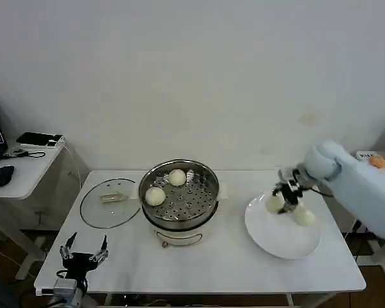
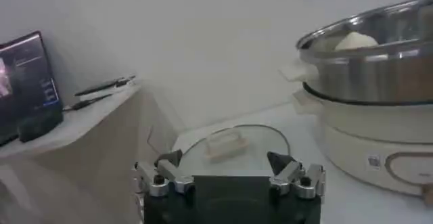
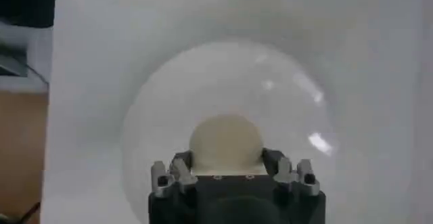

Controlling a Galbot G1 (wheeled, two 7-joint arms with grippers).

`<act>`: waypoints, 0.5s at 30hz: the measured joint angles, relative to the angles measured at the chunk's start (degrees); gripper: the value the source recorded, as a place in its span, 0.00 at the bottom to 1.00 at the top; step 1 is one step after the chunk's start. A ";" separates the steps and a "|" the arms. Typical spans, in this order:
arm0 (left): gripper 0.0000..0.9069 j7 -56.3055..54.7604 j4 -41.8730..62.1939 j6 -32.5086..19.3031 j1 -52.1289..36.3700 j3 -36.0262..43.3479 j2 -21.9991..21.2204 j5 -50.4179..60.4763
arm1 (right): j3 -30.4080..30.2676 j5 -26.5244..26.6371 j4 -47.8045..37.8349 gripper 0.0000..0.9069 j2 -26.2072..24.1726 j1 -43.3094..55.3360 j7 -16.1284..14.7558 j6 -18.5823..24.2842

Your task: Take steamed baozi put them in steamer then cover it.

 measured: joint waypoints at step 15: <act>1.00 -0.17 -0.86 -0.06 0.37 -0.80 -0.89 0.44 | -6.14 6.43 -0.51 0.77 12.42 13.24 -1.08 12.77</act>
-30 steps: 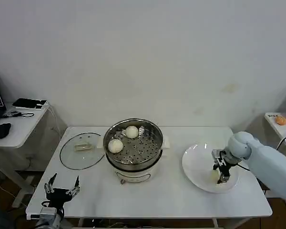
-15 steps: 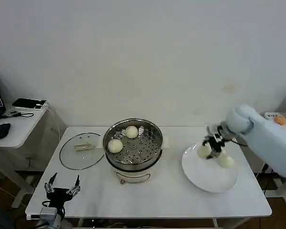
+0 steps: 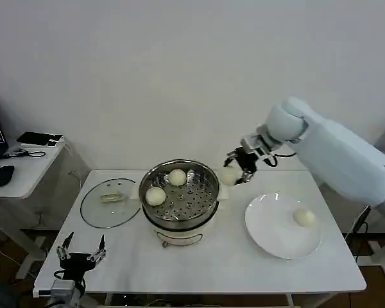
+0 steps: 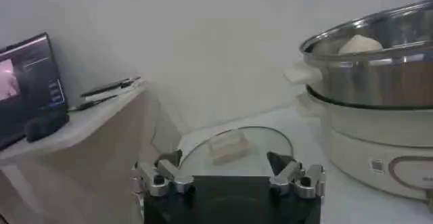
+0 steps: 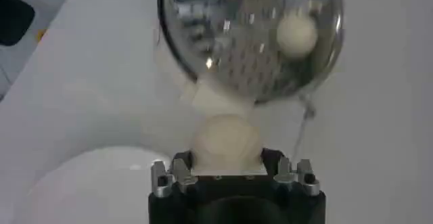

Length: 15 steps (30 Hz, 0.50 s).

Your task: Take steamed baozi put them in steamer then cover it.

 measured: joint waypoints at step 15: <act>1.00 -0.22 -0.85 -0.19 0.27 -0.52 -1.61 0.38 | -5.69 -4.87 -1.15 0.77 8.60 3.08 1.04 13.79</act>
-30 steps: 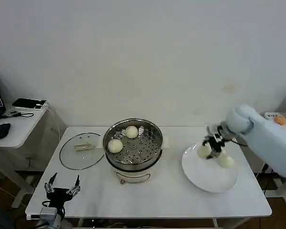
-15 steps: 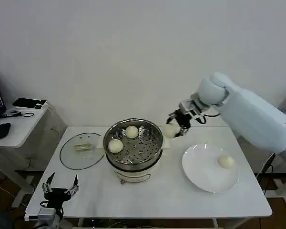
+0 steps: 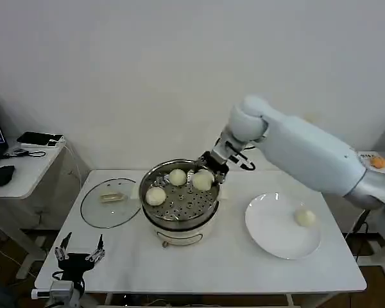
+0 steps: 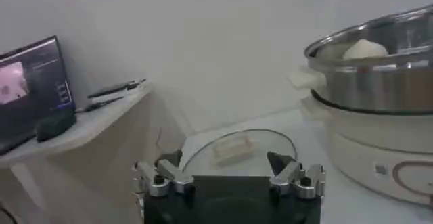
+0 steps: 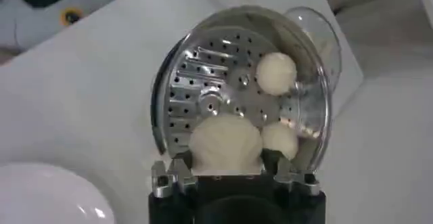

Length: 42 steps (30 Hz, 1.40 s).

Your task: Take steamed baozi put them in steamer then cover it.

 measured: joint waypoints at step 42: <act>1.00 -0.11 -1.99 -0.03 0.39 -0.77 -1.31 -0.24 | -8.47 -6.05 0.06 0.77 7.84 -1.32 2.76 10.66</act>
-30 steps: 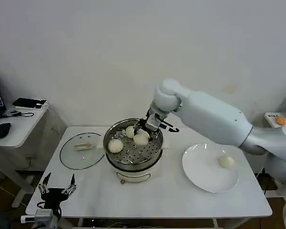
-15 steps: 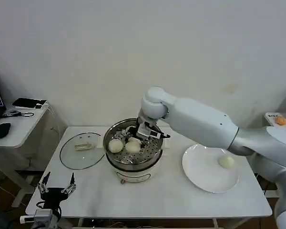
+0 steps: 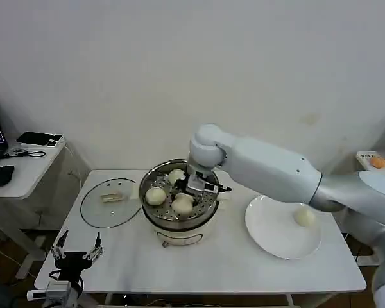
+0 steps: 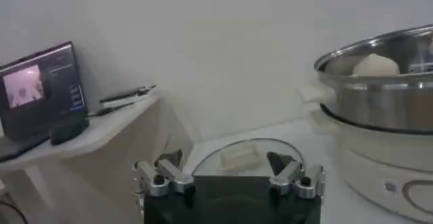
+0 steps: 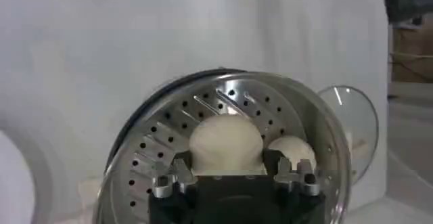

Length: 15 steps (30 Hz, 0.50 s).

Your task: Take steamed baozi put them in steamer then cover it.

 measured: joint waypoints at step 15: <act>1.00 -0.05 0.47 -0.03 -0.40 -0.15 0.09 -0.09 | -0.97 -0.16 0.87 0.77 -0.54 -0.85 -0.54 0.14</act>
